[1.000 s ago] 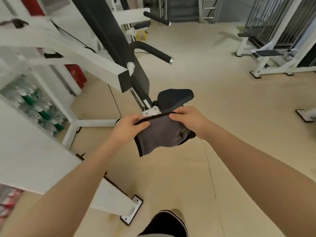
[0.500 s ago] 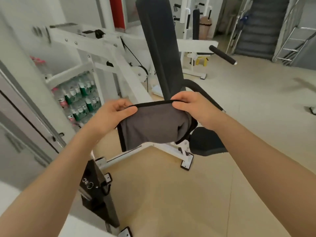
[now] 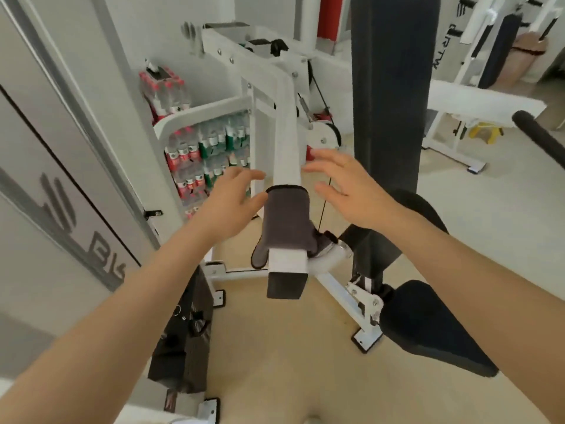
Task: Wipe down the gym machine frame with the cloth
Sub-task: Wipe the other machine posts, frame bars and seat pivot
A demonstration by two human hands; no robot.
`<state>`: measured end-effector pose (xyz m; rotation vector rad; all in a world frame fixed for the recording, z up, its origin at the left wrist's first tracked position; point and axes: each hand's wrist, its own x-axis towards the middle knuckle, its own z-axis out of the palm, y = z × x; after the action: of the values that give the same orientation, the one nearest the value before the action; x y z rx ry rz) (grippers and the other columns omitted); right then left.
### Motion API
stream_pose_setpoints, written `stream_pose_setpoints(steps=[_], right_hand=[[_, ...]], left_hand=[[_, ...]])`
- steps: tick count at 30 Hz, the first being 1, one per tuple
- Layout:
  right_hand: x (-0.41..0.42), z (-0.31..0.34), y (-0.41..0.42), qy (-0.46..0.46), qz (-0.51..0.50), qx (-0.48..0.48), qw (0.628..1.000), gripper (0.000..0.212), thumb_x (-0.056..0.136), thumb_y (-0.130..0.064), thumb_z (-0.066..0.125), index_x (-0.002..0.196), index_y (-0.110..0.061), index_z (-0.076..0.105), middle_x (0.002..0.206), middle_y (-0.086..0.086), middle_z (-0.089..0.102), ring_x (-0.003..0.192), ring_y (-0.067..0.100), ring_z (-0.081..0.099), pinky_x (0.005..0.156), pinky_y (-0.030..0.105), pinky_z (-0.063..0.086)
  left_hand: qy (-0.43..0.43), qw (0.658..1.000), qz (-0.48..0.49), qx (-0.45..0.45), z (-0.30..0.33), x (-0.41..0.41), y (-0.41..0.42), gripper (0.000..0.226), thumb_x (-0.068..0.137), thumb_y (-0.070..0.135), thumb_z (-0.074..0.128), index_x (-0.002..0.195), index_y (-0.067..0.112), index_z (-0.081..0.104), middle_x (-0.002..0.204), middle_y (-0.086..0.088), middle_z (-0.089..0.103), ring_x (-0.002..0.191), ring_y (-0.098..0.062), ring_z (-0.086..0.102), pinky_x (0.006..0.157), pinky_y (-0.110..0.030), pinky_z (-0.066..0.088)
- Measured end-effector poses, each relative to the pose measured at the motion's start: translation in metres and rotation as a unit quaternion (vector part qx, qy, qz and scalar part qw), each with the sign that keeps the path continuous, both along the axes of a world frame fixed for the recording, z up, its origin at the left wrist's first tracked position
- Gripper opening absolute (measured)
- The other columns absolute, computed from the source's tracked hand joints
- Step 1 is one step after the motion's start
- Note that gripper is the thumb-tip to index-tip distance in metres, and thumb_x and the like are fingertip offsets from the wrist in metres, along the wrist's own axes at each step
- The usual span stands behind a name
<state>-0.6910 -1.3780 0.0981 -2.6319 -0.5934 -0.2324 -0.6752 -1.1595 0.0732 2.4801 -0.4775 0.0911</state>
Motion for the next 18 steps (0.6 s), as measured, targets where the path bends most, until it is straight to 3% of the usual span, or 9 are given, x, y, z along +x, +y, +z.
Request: stream_pose_setpoints(steps=[3, 6, 8, 11, 14, 18], right_hand=[[0.003, -0.008, 0.008, 0.014, 0.213, -0.059, 0.975, 0.038, 0.098, -0.021, 0.036, 0.133, -0.016, 0.052, 0.146, 0.001, 0.040, 0.136, 0.014, 0.026, 0.105, 0.013, 0.007], [0.021, -0.032, 0.020, -0.015, 0.326, -0.161, 0.932, 0.048, 0.096, -0.035, 0.027, 0.134, -0.018, 0.050, 0.143, 0.001, 0.044, 0.137, 0.017, 0.024, 0.111, 0.023, 0.005], [0.040, -0.042, 0.024, -0.044, 0.352, -0.156, 0.922, 0.048, 0.094, -0.035, 0.028, 0.125, -0.015, 0.058, 0.131, 0.004, 0.056, 0.128, 0.018, 0.031, 0.109, 0.030, 0.011], [0.078, -0.043, 0.020, -0.053, 0.316, -0.139, 0.937, 0.051, 0.093, -0.035, 0.024, 0.118, -0.011, 0.062, 0.121, 0.007, 0.060, 0.121, 0.026, 0.045, 0.108, 0.036, 0.020], [0.109, -0.036, 0.018, -0.022, 0.263, -0.135, 0.955, 0.059, 0.090, -0.039, 0.017, 0.116, -0.009, 0.062, 0.122, 0.009, 0.059, 0.121, 0.029, 0.046, 0.108, 0.038, 0.022], [0.090, -0.040, 0.021, -0.031, 0.297, -0.128, 0.946, 0.065, 0.086, -0.044, 0.014, 0.118, -0.009, 0.058, 0.124, 0.008, 0.055, 0.125, 0.029, 0.040, 0.110, 0.040, 0.020]], left_hand=[[0.139, 0.979, 0.008, -0.148, -0.009, -0.012, -0.011, 0.028, 0.097, 0.011, 0.039, 0.121, 0.021, 0.051, 0.119, 0.000, 0.058, 0.101, -0.013, 0.059, 0.095, -0.030, 0.046], [0.202, 0.923, 0.072, -0.321, -0.010, -0.017, -0.012, 0.029, 0.097, 0.002, 0.036, 0.120, 0.018, 0.047, 0.109, 0.000, 0.062, 0.087, -0.008, 0.064, 0.085, -0.022, 0.053], [0.165, 0.930, 0.122, -0.305, -0.012, -0.019, -0.008, 0.030, 0.096, 0.002, 0.039, 0.119, 0.019, 0.048, 0.109, 0.001, 0.062, 0.092, -0.011, 0.062, 0.084, -0.023, 0.051], [0.124, 0.935, 0.193, -0.271, -0.014, -0.029, -0.004, 0.024, 0.094, 0.006, 0.045, 0.105, 0.024, 0.057, 0.096, 0.006, 0.065, 0.086, -0.010, 0.062, 0.082, -0.025, 0.048], [0.133, 0.930, 0.231, -0.253, -0.009, -0.044, -0.011, 0.015, 0.094, 0.013, 0.047, 0.093, 0.019, 0.062, 0.082, 0.003, 0.068, 0.075, -0.009, 0.064, 0.077, -0.025, 0.050], [0.152, 0.952, 0.217, -0.150, -0.004, -0.060, -0.035, 0.021, 0.086, 0.037, 0.058, 0.088, 0.018, 0.064, 0.080, 0.008, 0.068, 0.069, 0.000, 0.062, 0.074, -0.021, 0.051]])
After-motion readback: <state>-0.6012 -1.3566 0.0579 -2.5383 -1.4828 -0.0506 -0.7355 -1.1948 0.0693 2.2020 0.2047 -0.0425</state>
